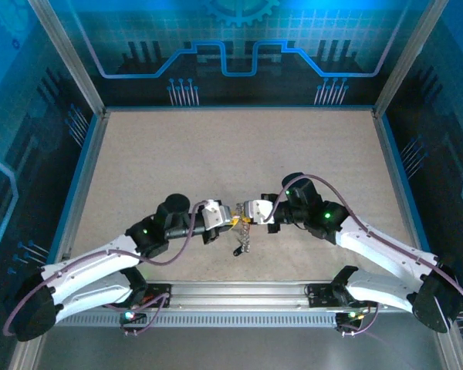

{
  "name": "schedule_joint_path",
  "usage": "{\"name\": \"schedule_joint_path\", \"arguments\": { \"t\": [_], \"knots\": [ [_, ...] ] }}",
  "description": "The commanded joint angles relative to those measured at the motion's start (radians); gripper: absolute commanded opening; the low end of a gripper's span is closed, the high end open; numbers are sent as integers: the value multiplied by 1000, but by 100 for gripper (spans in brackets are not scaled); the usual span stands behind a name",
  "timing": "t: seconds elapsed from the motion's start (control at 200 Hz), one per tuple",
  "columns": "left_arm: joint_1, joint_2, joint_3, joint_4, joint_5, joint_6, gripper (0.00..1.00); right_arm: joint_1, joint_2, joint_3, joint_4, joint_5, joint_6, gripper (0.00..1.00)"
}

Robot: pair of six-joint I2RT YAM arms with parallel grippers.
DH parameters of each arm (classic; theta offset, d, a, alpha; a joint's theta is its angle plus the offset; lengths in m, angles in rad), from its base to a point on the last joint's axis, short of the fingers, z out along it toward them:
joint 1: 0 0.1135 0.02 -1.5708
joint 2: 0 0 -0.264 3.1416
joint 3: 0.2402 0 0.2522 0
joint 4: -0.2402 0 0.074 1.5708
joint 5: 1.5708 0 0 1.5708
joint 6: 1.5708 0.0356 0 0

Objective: Put the keys on the keyring

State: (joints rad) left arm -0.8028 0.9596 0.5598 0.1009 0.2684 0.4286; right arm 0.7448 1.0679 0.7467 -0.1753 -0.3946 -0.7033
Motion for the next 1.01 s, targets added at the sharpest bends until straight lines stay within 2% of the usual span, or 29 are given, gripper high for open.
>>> {"name": "schedule_joint_path", "arguments": {
  "t": [0.0,0.105,0.31,0.375,0.475,0.595,0.68,0.76,0.86,0.895,0.9,0.905,0.91,0.916,0.926,0.936,1.001],
  "knots": [
    [-6,33,147,-358,-4,176,0,30,8,47,-18,34,-23,0],
    [-6,65,246,-508,-5,280,0,50,24,56,-28,83,-12,0],
    [-6,140,430,-765,-33,490,0,49,46,47,5,72,65,0],
    [-6,154,465,-803,-57,554,0,33,38,31,27,48,93,19],
    [-6,185,529,-862,-99,643,0,-21,-9,-36,133,-23,170,40],
    [-6,227,589,-902,-173,788,0,-96,-91,-117,236,-86,243,48],
    [-6,261,651,-944,-215,880,0,-138,-134,-158,277,-73,283,53],
    [-7,286,712,-972,-255,973,0,-171,-158,-182,292,-4,323,54],
    [-16,317,774,-965,-343,1090,0,-215,-190,-236,355,176,418,60],
    [-19,330,799,-966,-374,1128,0,-235,-204,-261,391,241,460,68],
    [-19,333,803,-967,-378,1133,0,-240,-208,-267,403,256,471,73],
    [-19,335,807,-967,-382,1138,0,-240,-208,-267,403,256,471,73],
    [-21,338,811,-967,-387,1142,0,-247,-212,-275,412,269,482,80],
    [-22,339,814,-967,-390,1145,0,-247,-212,-275,412,269,482,80],
    [-22,344,822,-969,-397,1155,0,-254,-215,-281,422,281,493,94],
    [-21,348,828,-969,-401,1164,0,-261,-218,-289,430,291,502,99],
    [-21,374,875,-971,-434,1213,0,-297,-242,-321,467,340,548,100]
  ]
}}
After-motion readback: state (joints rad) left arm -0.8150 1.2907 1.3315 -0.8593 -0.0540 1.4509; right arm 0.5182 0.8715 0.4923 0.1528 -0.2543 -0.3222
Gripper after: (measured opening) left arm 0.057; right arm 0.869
